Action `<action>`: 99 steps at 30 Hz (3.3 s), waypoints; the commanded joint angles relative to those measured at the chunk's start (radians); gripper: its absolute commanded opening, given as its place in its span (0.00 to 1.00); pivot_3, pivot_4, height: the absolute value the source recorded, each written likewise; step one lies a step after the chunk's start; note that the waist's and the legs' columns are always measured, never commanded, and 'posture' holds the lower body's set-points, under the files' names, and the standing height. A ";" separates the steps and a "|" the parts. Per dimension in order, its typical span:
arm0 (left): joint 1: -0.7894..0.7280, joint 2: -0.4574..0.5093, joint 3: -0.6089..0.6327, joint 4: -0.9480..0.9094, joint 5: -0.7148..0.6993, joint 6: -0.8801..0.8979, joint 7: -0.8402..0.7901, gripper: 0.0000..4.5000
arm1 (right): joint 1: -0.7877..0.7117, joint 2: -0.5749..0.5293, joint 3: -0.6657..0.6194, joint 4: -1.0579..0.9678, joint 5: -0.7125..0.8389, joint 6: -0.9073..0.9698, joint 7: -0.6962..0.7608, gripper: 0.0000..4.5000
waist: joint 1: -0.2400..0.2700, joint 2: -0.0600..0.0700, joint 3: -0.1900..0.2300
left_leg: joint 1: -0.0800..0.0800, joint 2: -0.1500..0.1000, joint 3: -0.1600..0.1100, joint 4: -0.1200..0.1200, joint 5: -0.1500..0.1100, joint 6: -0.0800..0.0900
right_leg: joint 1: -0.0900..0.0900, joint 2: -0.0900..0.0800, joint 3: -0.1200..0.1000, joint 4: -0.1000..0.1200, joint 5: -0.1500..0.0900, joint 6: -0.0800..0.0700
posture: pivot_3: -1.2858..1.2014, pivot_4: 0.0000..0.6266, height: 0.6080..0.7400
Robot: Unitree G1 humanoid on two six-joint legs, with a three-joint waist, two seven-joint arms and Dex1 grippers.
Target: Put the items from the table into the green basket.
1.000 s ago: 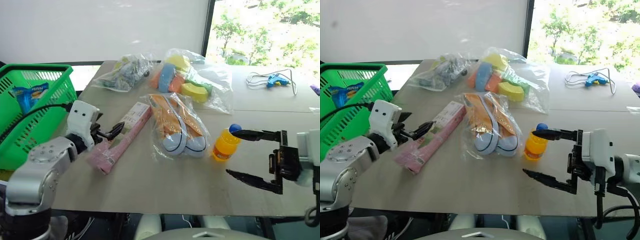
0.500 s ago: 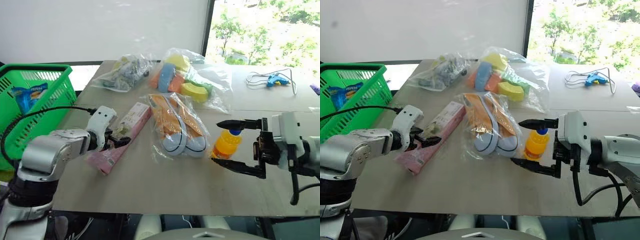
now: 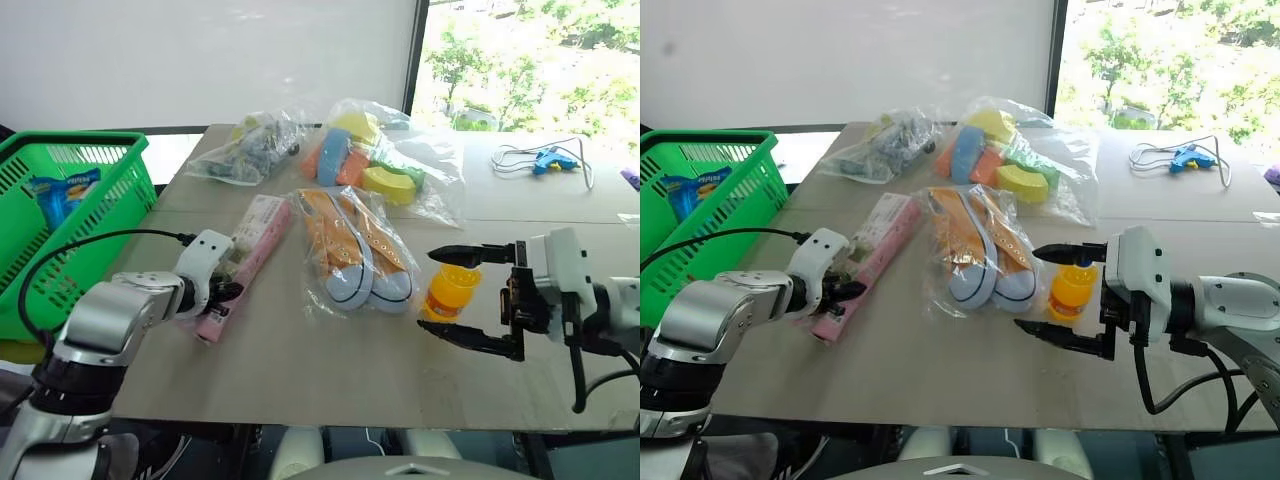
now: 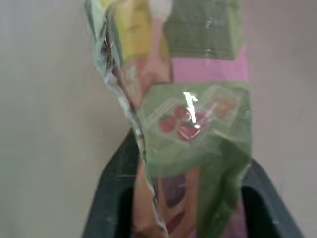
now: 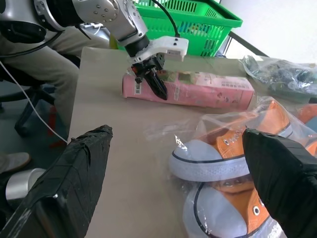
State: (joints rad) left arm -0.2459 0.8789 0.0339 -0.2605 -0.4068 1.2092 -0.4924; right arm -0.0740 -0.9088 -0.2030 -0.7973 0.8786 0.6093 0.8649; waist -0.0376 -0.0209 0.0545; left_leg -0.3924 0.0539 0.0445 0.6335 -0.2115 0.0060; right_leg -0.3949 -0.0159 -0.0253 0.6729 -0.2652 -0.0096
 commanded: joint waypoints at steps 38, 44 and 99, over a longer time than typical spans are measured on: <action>-0.623 0.399 0.022 1.562 0.593 -1.180 0.031 0.38 | -1.046 0.733 0.498 0.730 -0.376 0.109 -0.207 1.00 | 0.025 -0.031 -0.009 | -0.039 0.001 0.004 0.009 0.000 0.000 | -0.038 -0.002 -0.005 0.015 0.004 -0.005 | 0.55 0.00 1.00; -0.631 0.406 0.085 1.505 0.550 -1.224 0.082 0.90 | -1.022 0.745 0.450 0.685 -0.356 0.110 -0.190 1.00 | 0.027 -0.031 -0.009 | -0.038 0.001 0.002 0.010 0.000 0.000 | -0.038 -0.002 -0.005 0.019 0.004 -0.005 | 0.56 0.00 1.00; -0.414 -0.489 0.336 0.257 -0.084 -0.384 0.218 0.01 | -0.191 -0.064 -0.101 -0.083 0.106 0.283 -0.198 1.00 | -0.091 -0.018 -0.007 | -0.008 0.000 0.009 0.010 -0.004 0.007 | -0.008 0.005 0.012 0.006 0.003 0.004 | 0.44 0.02 1.00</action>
State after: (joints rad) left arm -0.5687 0.3418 0.2842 0.0438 -0.4983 0.9689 -0.2736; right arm -0.2362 -0.9796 -0.3107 -0.8889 0.9756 0.9233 0.6843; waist -0.1287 -0.0388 0.0472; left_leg -0.4007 0.0537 0.0525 0.6435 -0.2159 0.0129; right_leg -0.4037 -0.0099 -0.0129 0.6793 -0.2620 -0.0064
